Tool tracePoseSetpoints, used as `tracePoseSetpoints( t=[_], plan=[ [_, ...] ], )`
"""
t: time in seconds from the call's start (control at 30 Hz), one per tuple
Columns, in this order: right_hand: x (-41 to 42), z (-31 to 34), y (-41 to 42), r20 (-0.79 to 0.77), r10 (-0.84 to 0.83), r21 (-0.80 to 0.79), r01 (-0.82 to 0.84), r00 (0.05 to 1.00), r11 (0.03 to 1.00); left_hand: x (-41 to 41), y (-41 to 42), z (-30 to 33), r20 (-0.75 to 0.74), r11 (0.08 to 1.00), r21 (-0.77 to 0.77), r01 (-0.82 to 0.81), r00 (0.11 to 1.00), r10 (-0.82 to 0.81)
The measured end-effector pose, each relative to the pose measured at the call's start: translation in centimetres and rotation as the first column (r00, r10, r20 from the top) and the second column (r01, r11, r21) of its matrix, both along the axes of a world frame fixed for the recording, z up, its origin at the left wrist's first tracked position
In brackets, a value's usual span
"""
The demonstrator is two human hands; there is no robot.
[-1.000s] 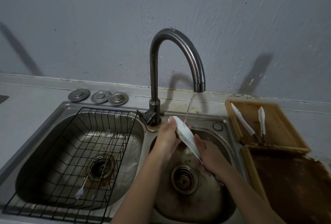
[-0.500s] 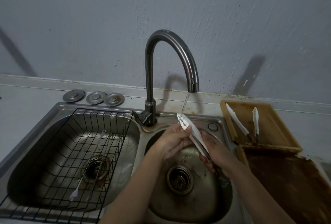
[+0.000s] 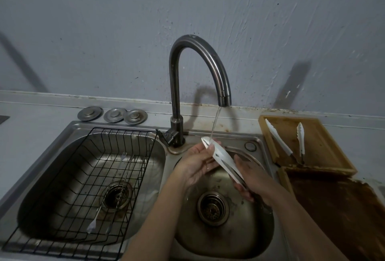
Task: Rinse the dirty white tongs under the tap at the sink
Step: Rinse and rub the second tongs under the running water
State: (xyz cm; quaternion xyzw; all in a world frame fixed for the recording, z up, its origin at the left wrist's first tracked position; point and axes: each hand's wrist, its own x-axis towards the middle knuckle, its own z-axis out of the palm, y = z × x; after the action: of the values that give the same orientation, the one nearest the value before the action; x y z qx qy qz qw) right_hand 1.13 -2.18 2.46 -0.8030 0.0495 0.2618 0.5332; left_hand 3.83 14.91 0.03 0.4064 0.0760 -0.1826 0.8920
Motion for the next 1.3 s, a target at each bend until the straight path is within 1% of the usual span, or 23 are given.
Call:
tracePoseSetpoints(
  t=[0.1,0.17,0.23,0.33,0.43,0.53,0.63,0.73,0.8,0.9,0.97,1.0,1.07,1.13,1.23,1.3],
  plan=[
    [-0.3,-0.1,-0.4,-0.018,0.061,0.024,-0.060,0.998,0.998,-0.3,1.3,0.3,0.013,0.991,0.105,0.085,0.996,-0.087],
    [-0.4,-0.2,-0.3,-0.037,0.087,0.062,-0.084,0.996,0.995,-0.4,1.6,0.4,0.024,0.991,0.085,0.104,0.994,-0.107],
    [-0.4,-0.3,-0.1,-0.030,0.095,0.061,-0.094,0.995,0.994,-0.5,1.7,0.4,0.030,0.995,0.041,0.090,0.995,-0.092],
    [-0.4,-0.5,0.2,-0.006,0.087,0.036,-0.086,0.996,0.996,-0.7,1.3,0.1,0.034,0.997,0.009,0.078,0.996,-0.078],
    [-0.5,-0.1,0.3,0.020,0.092,0.020,-0.092,0.996,0.996,-0.8,1.1,-0.2,0.046,0.993,0.018,0.119,0.992,-0.119],
    [-0.6,0.1,0.4,0.056,0.111,-0.053,-0.108,0.992,0.993,-0.9,1.2,-0.3,0.044,0.988,0.029,0.149,0.988,-0.150],
    [-0.7,0.1,0.6,0.053,0.123,-0.114,-0.117,0.991,0.987,-0.9,1.2,-0.2,0.048,0.986,0.064,0.154,0.986,-0.157],
    [-0.6,0.1,0.7,0.041,0.144,-0.133,-0.137,0.989,0.982,-0.8,1.0,-0.4,0.030,0.987,0.109,0.120,0.992,-0.124],
    [-0.3,0.5,0.7,0.044,0.147,-0.136,-0.140,0.988,0.981,-0.7,0.9,-0.4,0.001,0.992,0.102,0.078,0.997,-0.078],
    [0.8,2.1,0.3,0.085,0.129,-0.050,-0.125,0.988,0.991,-0.4,1.0,-0.6,-0.100,0.999,0.004,-0.039,0.994,0.039],
    [1.7,3.7,-0.3,0.061,0.135,0.048,-0.138,0.989,0.989,-0.3,1.0,-0.7,-0.168,0.991,-0.087,-0.098,0.982,0.083],
    [2.1,4.4,-0.5,0.048,0.154,0.067,-0.157,0.987,0.985,-0.3,0.9,-0.7,-0.189,0.985,-0.125,-0.114,0.978,0.089],
    [2.7,5.5,-0.4,0.058,0.200,0.015,-0.201,0.978,0.979,-0.4,0.5,-0.7,-0.222,0.974,-0.179,-0.137,0.970,0.095],
    [3.2,6.0,0.1,0.089,0.244,-0.101,-0.235,0.966,0.967,-0.3,0.0,-0.6,-0.259,0.967,-0.198,-0.161,0.960,0.107],
    [3.7,5.9,1.5,0.134,0.349,-0.304,-0.297,0.927,0.905,0.1,-0.4,-0.5,-0.320,0.936,-0.272,-0.223,0.938,0.130],
    [3.8,5.9,2.3,0.156,0.388,-0.368,-0.311,0.908,0.876,0.4,-0.5,-0.5,-0.372,0.915,-0.300,-0.270,0.917,0.148]
  ],
)
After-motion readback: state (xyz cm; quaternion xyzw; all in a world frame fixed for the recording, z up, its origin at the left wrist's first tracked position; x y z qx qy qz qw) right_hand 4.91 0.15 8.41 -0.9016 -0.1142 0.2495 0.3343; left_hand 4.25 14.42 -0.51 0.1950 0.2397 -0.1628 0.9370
